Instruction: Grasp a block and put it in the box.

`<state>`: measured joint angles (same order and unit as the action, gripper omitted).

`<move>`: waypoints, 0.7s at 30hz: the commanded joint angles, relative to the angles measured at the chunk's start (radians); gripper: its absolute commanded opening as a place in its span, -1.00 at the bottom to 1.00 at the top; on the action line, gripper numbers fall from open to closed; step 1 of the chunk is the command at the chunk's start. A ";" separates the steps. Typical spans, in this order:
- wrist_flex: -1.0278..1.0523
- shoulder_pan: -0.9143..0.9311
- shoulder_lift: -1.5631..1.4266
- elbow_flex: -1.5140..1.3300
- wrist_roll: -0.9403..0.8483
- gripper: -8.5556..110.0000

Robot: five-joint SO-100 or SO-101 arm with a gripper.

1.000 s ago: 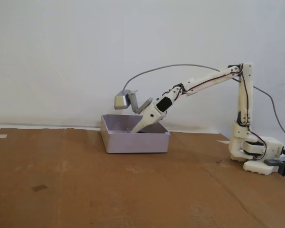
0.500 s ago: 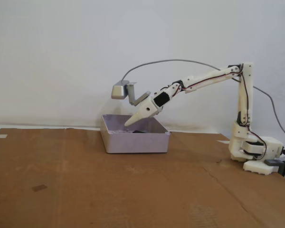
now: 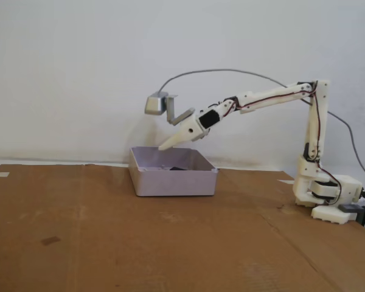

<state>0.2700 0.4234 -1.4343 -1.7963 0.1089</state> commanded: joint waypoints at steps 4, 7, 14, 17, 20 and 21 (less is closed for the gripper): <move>-0.040 -0.011 -0.221 0.117 -0.006 -0.22; -0.040 -0.028 -0.242 0.121 -0.006 -0.22; -0.040 -0.063 -0.275 0.156 -0.005 -0.22; -0.040 -0.091 -0.285 0.173 0.000 -0.22; -0.040 -0.109 -0.293 0.187 0.002 -0.22; -0.040 -0.120 -0.293 0.189 0.003 -0.22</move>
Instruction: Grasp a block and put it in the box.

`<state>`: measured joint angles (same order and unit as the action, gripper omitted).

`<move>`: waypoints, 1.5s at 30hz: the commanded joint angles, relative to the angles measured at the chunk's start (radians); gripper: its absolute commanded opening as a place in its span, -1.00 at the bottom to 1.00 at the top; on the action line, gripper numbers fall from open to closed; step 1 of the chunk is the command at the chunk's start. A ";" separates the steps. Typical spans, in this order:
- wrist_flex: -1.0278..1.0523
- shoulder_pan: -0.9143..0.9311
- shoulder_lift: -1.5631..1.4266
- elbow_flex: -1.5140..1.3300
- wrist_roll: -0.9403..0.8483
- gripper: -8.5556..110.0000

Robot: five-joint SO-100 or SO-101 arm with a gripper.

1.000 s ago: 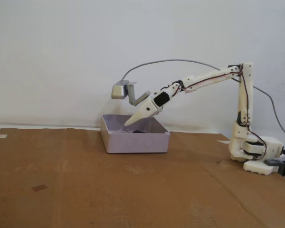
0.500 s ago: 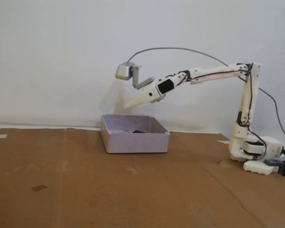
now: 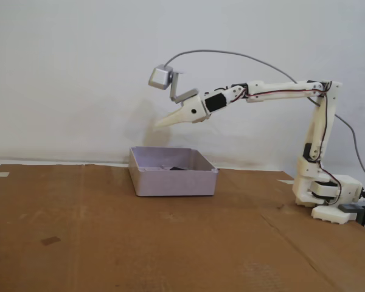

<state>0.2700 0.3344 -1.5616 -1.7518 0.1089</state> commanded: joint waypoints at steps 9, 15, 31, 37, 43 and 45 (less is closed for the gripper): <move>-0.040 -0.110 -0.167 0.172 0.003 -0.23; -0.038 -0.133 -0.227 0.163 0.003 -0.23; 0.198 -0.161 -0.327 0.161 0.003 -0.82; 0.232 -0.212 -0.328 0.161 0.005 -0.84; 0.253 -0.244 -0.331 0.161 0.005 -0.84; 0.293 -0.247 -0.356 0.158 0.005 -0.84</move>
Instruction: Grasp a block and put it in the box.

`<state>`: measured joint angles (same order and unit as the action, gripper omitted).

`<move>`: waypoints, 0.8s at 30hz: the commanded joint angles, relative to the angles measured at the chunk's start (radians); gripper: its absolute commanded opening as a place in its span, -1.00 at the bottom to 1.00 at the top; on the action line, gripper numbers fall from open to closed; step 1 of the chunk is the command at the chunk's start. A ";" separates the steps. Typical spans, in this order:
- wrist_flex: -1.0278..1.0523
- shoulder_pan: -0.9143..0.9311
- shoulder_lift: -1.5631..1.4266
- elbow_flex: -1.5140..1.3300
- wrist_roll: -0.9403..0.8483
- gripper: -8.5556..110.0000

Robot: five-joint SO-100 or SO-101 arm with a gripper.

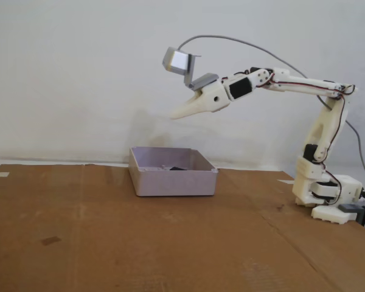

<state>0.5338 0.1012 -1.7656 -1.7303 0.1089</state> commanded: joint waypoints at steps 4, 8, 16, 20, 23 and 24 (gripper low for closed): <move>0.130 -0.015 -0.235 0.080 0.005 -0.84; 0.146 -0.020 -0.322 -0.026 0.006 -0.84; 0.135 -0.058 -0.440 -0.184 0.009 -0.84; 0.135 -0.077 -0.488 -0.236 0.011 -0.84; 0.135 -0.078 -0.526 -0.281 0.015 -0.84; 0.135 -0.078 -0.541 -0.295 0.031 -0.84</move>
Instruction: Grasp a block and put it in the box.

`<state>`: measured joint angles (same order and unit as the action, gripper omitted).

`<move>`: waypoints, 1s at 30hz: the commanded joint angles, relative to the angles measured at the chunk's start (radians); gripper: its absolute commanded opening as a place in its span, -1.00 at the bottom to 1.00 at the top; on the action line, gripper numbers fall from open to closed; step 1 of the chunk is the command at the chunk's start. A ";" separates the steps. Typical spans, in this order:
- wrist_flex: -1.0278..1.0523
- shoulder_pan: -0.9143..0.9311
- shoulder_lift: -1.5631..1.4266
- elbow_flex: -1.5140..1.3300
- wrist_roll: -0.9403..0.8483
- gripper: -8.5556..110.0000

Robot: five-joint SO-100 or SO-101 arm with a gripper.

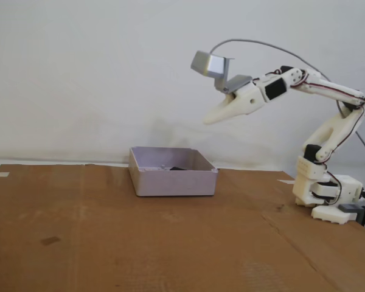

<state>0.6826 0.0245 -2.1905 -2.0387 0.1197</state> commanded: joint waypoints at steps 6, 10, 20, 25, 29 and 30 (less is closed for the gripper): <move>-0.014 -0.002 -0.206 -0.072 0.055 -0.84; -0.014 -0.002 -0.250 -0.118 0.057 -0.84; -0.014 -0.002 -0.405 -0.302 0.120 -0.84; -0.014 -0.002 -0.497 -0.411 0.115 -0.84; -0.014 -0.002 -0.558 -0.508 0.107 -0.84; -0.014 -0.003 -0.574 -0.529 0.107 -0.84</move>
<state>0.6826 0.0307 -2.6829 -2.5663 0.2332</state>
